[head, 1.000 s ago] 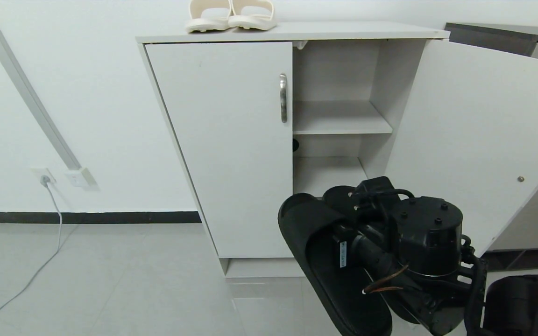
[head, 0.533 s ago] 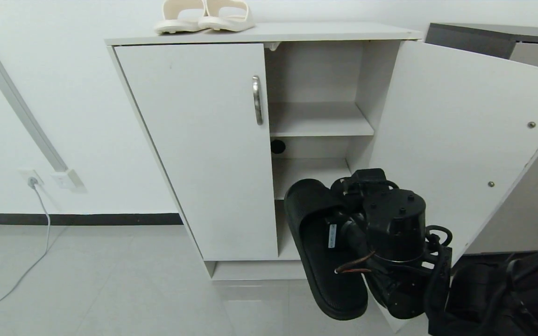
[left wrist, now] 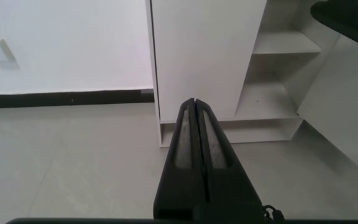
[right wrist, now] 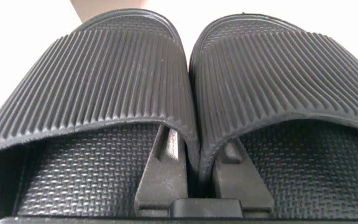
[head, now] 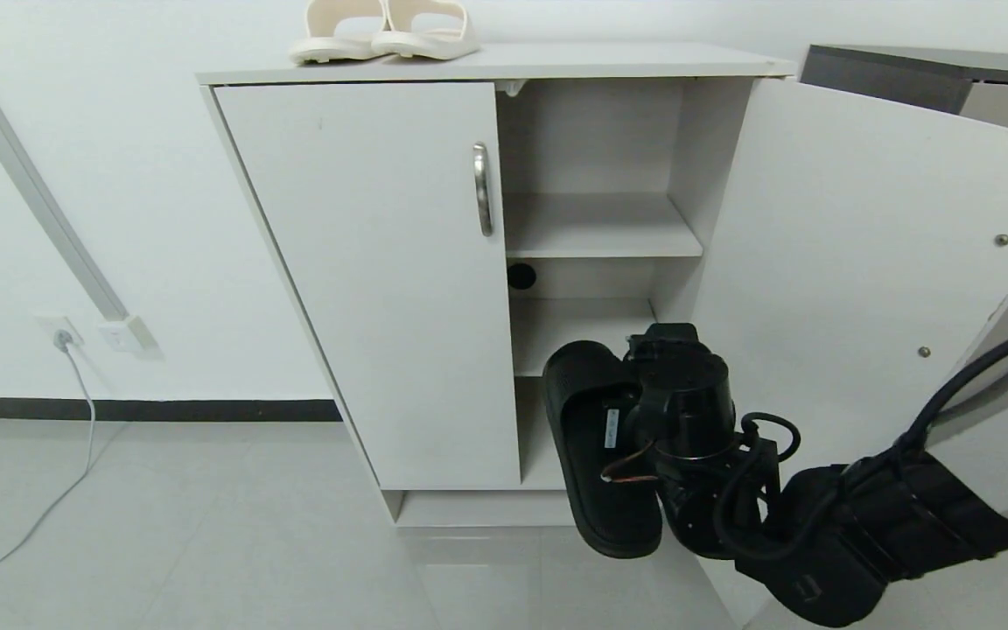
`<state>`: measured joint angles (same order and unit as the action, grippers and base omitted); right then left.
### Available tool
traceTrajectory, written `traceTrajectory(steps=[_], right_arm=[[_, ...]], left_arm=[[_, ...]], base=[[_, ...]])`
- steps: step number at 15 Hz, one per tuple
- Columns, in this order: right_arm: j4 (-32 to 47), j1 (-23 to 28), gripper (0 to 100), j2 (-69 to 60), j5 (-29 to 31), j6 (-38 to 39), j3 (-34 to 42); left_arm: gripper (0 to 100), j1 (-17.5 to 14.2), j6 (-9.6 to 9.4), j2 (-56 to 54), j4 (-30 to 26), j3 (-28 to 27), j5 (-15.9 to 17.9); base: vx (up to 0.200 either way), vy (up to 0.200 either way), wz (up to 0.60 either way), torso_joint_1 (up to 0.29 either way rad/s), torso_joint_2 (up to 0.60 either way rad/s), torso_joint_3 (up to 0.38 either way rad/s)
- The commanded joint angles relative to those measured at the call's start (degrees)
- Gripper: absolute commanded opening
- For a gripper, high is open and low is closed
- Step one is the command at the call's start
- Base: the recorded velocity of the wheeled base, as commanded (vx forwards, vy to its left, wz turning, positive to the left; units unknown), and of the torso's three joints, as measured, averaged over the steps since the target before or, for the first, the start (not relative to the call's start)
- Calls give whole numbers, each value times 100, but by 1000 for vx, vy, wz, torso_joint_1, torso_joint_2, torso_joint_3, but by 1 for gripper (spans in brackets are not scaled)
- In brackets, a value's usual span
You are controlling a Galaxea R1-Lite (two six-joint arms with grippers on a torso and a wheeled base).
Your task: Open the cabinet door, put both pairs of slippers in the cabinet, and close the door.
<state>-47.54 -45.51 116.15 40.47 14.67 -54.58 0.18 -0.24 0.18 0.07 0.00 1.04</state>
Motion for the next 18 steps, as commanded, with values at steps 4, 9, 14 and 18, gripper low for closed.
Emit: traceTrajectory(steps=[4, 9, 14, 18], right_arm=[[-18, 77, 0, 303, 4, -8, -150], [-106, 68, 0, 382, 22, -34, -167], [-572, 60, 0, 479, -4, -262, -176], [-2119, 60, 0, 733, -4, -1176, -79]], left_arm=[[0, -9, -11, -1, 1, 0, 2], [0, -9, -11, -1, 1, 0, 2], [0, -1, -11, -1, 1, 0, 2], [0, -1, -11, -1, 1, 0, 2]], base=[[0, 0, 0, 1, 1, -72], [0, 0, 0, 4, 4, -191], [0, 0, 0, 4, 2, -193], [0, 0, 0, 2, 2, -66]])
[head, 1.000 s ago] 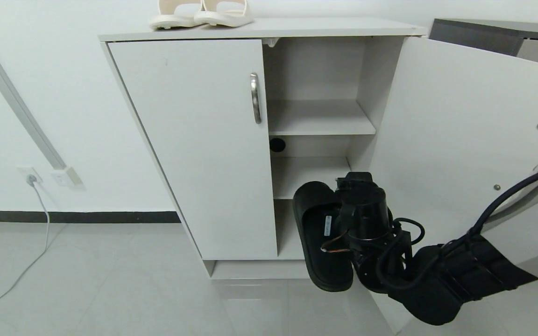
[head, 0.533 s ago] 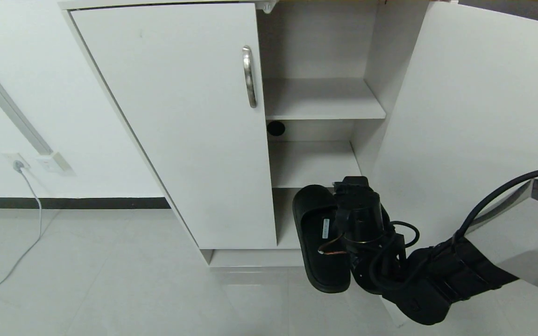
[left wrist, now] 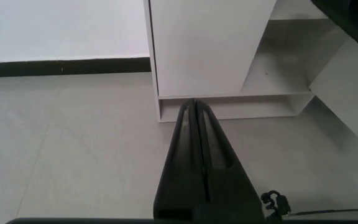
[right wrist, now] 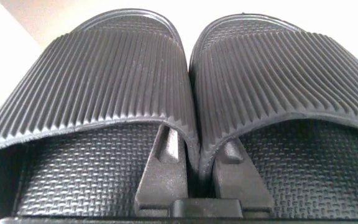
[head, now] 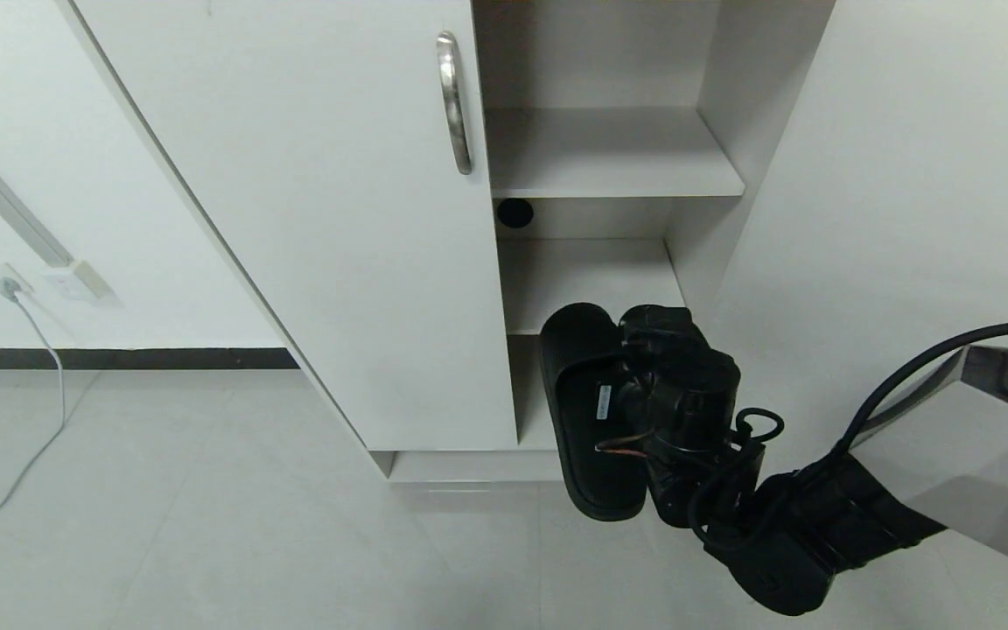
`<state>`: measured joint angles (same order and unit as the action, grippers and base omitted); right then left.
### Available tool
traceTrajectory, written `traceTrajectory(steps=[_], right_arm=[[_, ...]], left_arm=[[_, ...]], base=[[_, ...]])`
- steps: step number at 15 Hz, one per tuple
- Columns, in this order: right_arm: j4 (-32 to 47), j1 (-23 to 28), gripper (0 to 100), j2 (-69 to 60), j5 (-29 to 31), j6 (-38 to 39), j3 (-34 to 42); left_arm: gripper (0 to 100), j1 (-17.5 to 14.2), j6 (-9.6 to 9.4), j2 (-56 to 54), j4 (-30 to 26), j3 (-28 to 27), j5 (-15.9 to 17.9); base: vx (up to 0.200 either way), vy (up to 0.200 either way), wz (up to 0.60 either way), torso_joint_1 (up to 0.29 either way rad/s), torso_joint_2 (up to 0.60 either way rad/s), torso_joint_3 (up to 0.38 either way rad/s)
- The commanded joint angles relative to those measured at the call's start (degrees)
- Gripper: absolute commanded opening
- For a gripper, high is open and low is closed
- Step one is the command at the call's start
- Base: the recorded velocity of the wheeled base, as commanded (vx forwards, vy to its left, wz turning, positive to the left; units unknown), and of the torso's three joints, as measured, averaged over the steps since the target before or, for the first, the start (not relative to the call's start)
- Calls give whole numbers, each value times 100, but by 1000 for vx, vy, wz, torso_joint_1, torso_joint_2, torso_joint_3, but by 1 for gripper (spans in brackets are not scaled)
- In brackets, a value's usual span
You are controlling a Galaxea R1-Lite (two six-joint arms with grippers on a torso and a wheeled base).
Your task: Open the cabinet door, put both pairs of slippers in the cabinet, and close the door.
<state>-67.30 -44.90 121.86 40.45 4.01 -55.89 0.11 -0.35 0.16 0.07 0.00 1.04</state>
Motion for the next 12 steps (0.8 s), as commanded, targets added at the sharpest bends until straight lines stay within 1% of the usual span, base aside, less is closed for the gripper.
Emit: traceTrajectory(steps=[1, 2, 3, 10, 12], right_arm=[[-494, -1, 0, 321, -2, -331, 61], [-731, -1, 0, 471, -2, -489, 52], [-811, -1, 0, 550, 7, -542, 52], [-863, -1, 0, 646, 24, -542, 140], [-925, 16, 0, 453, 33, -550, 588]], left_arm=[[0, 7, 0, 2, 1, 0, 2], [0, -2, 0, 2, 1, 0, 11], [0, -2, 0, 2, 1, 0, 2], [0, 7, 0, 2, 1, 0, 2], [0, 7, 0, 2, 1, 0, 2]], base=[[0, 0, 0, 0, 0, 0], [0, 0, 0, 0, 0, 0], [0, 0, 0, 0, 0, 0], [0, 0, 0, 0, 0, 0], [0, 0, 0, 0, 0, 0]])
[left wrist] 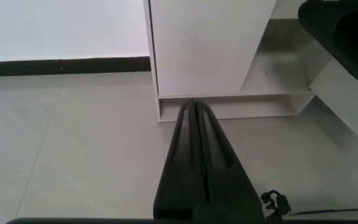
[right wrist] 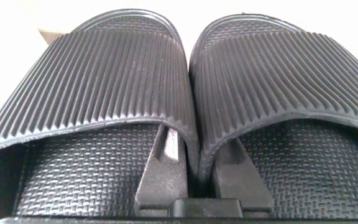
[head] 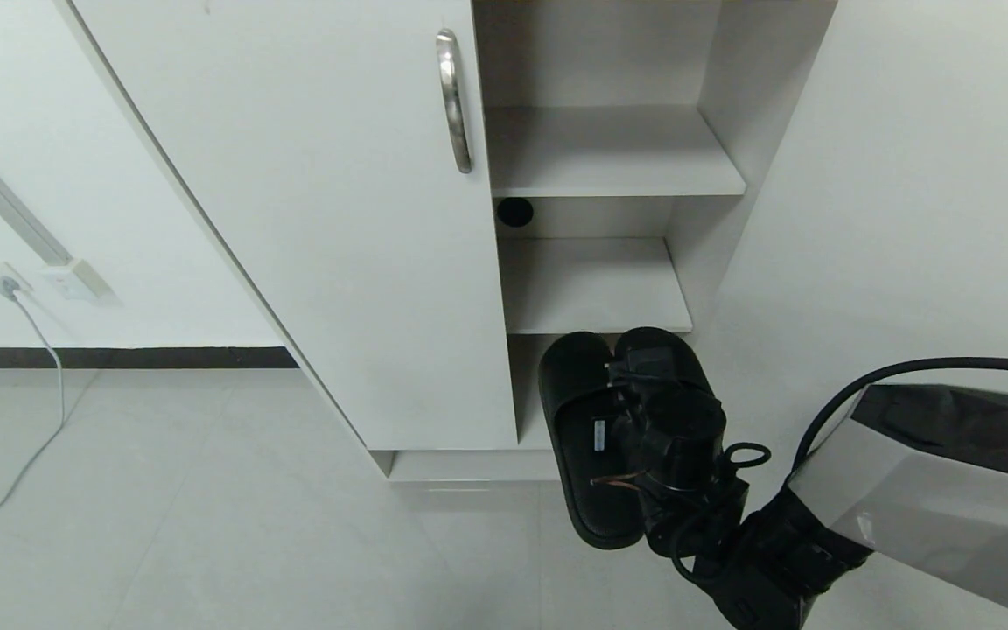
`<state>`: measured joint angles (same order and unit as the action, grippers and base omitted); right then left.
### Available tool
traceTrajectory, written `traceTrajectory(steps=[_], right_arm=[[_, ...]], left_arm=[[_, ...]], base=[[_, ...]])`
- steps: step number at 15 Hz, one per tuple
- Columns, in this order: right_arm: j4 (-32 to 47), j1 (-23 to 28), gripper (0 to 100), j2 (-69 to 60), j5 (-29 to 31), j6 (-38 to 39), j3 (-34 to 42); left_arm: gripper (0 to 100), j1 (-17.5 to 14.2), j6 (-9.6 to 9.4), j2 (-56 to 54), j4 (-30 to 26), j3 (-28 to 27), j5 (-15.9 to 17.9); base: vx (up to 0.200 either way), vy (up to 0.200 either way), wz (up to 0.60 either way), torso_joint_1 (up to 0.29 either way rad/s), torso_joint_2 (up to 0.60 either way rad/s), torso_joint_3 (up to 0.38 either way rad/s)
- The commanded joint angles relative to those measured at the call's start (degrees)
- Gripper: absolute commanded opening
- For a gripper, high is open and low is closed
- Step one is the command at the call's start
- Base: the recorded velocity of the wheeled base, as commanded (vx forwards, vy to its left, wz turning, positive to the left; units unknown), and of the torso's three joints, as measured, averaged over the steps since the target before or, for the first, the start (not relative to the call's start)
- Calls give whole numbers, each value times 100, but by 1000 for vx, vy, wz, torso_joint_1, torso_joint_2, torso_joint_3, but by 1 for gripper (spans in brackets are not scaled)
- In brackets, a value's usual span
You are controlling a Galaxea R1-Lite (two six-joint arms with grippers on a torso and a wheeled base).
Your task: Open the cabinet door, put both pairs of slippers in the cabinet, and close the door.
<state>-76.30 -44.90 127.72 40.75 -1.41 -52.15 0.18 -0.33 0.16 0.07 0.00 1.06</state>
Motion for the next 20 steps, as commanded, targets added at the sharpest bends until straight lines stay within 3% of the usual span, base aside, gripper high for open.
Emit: traceTrajectory(steps=[1, 15, 19, 20], right_arm=[[-25, 78, 0, -239, 3, -8, 346], [-148, 420, 0, -564, -32, -8, 952], [-131, 86, 0, -511, -199, -8, 698], [54, -10, 0, -300, -208, -8, 249]], left_arm=[[0, -1, -2, 2, 1, 0, -1], [0, -1, -2, 2, 1, 0, -1], [0, -1, -2, 2, 1, 0, -1], [0, -1, -2, 2, 1, 0, -1]], base=[[0, 0, 0, 0, 0, 0], [0, 0, 0, 0, 0, 0], [0, 0, 0, 0, 0, 0], [0, 0, 0, 0, 0, 0]])
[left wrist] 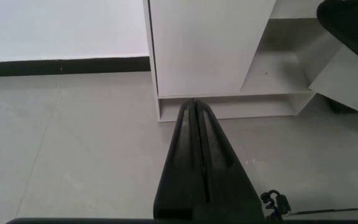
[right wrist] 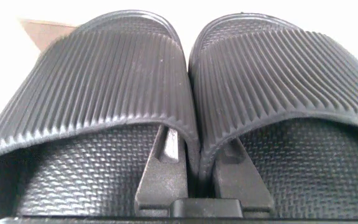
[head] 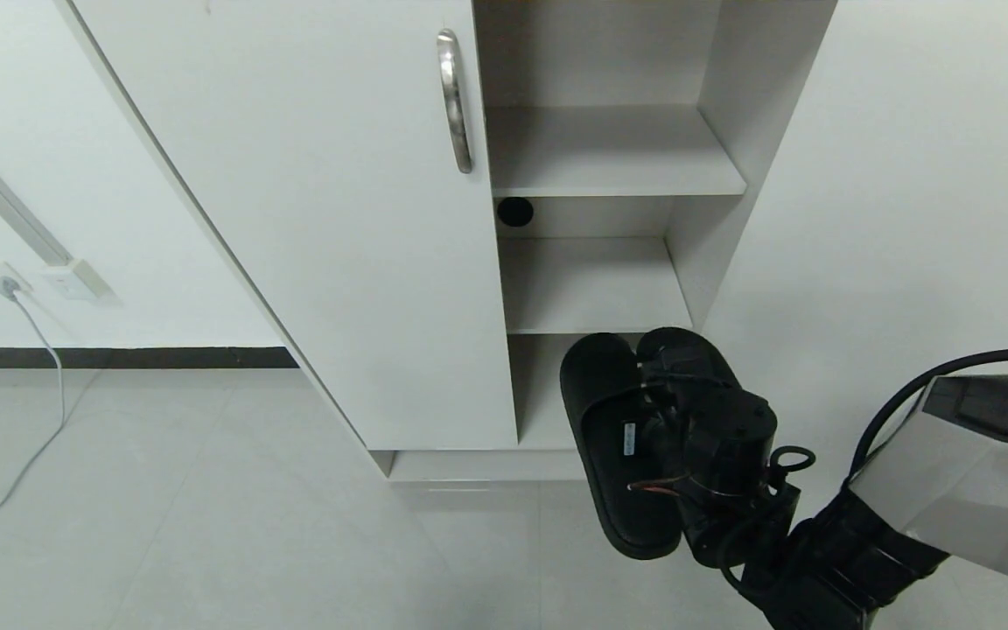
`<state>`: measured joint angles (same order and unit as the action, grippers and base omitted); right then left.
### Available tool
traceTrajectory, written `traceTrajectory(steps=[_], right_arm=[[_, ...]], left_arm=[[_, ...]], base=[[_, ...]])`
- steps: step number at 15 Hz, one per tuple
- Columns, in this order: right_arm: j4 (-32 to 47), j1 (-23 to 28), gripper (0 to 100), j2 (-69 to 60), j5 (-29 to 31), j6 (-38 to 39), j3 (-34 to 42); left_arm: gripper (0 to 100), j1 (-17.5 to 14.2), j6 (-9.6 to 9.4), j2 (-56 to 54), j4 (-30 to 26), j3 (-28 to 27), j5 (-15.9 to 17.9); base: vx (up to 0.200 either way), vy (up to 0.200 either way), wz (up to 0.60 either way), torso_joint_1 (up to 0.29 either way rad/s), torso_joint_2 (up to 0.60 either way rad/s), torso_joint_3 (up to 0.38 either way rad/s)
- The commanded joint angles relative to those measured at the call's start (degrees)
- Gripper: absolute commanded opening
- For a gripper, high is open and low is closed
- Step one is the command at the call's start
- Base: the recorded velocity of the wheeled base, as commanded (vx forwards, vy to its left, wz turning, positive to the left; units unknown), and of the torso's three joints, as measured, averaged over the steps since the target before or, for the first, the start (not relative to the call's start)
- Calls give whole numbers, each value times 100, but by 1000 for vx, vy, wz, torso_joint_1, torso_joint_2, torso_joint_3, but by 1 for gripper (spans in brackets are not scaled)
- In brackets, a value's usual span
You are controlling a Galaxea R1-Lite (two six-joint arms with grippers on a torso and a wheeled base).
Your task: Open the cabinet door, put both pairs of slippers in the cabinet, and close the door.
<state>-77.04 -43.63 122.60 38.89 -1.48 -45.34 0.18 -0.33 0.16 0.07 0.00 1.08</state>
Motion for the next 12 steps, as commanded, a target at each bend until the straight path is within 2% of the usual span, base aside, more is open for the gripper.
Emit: traceTrajectory(steps=[1, 5, 9, 12], right_arm=[[278, -137, 0, 352, -22, -2, -740], [831, -102, 0, 572, -22, 42, -1522], [867, -67, 0, 642, -30, 112, -1584], [867, -49, 0, 660, -30, 121, -1584]], left_arm=[[0, -1, -2, 2, 1, 0, -3], [0, -9, -2, 2, 1, 0, 6], [0, -9, -2, 2, 1, 0, 6], [0, -1, -2, 2, 1, 0, 6]], base=[[0, 0, 0, 0, 0, 0], [0, 0, 0, 0, 0, 0], [0, 0, 0, 0, 0, 0], [200, 0, 0, 2, 5, 4]])
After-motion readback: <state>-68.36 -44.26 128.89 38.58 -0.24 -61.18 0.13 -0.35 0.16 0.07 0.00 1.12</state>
